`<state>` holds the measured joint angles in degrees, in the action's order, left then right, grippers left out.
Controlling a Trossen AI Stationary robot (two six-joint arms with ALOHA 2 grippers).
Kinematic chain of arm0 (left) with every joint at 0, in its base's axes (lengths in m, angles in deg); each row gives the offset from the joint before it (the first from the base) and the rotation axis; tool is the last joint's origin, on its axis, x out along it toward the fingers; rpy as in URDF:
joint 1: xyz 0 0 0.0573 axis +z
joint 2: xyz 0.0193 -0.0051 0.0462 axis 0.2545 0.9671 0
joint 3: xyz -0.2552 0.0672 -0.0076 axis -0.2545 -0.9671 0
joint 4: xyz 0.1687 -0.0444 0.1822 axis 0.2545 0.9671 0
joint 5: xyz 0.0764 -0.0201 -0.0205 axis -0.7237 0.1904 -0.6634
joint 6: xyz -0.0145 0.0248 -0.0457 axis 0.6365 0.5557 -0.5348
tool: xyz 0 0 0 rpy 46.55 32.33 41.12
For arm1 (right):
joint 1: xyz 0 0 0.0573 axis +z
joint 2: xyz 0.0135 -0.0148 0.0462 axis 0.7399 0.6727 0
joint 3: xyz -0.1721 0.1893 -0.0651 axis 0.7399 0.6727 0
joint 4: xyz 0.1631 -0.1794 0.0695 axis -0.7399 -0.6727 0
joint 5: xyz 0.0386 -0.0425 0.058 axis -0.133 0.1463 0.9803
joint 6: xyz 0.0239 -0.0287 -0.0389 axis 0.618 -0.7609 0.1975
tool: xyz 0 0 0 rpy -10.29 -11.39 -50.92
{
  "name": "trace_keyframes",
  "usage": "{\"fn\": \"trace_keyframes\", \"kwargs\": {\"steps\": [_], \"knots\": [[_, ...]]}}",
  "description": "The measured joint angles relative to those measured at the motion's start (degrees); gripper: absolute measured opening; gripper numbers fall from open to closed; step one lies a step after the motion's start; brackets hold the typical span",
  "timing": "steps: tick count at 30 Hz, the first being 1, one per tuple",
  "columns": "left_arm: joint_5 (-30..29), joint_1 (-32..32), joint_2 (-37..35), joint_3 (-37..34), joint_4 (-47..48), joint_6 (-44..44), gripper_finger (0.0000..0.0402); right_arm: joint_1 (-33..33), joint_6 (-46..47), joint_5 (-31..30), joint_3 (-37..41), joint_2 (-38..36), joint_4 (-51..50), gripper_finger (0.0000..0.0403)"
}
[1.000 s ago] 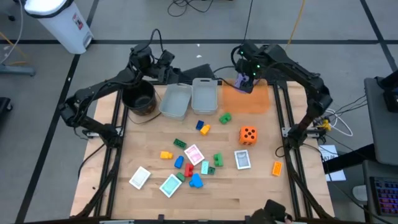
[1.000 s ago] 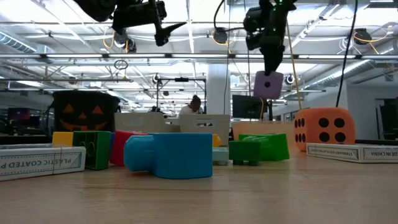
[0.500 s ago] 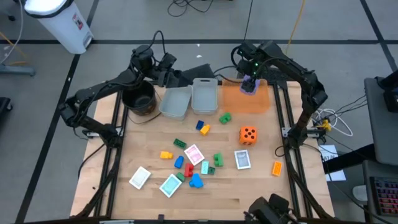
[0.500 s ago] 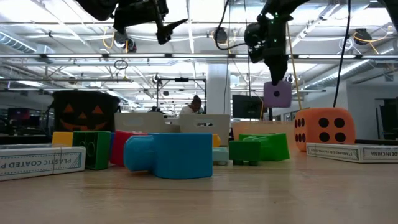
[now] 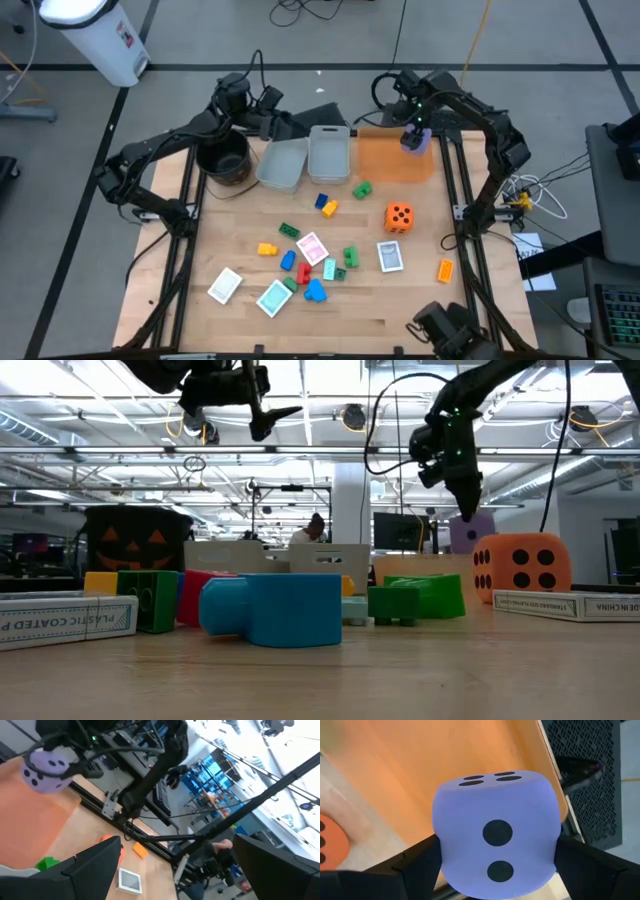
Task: Pick & Place Toys
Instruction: Put the violet dice into the orange bin
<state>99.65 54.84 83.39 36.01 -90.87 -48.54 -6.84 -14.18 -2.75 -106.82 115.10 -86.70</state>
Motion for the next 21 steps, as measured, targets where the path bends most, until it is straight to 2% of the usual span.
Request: {"fn": "trace_keyframes", "kwargs": {"steps": [6,21], "knots": [[-2.31,0.0,0.0,0.0,-0.05,0.09,0.039,0.26,-2.14,0.07,2.25,0.04,3.79,0.0329],[-2.43,-0.07,0.0,0.0,-0.07,-0.26,0.039,-0.08,-8.41,-0.08,6.9,0.04,8.25,0.0329]]}}
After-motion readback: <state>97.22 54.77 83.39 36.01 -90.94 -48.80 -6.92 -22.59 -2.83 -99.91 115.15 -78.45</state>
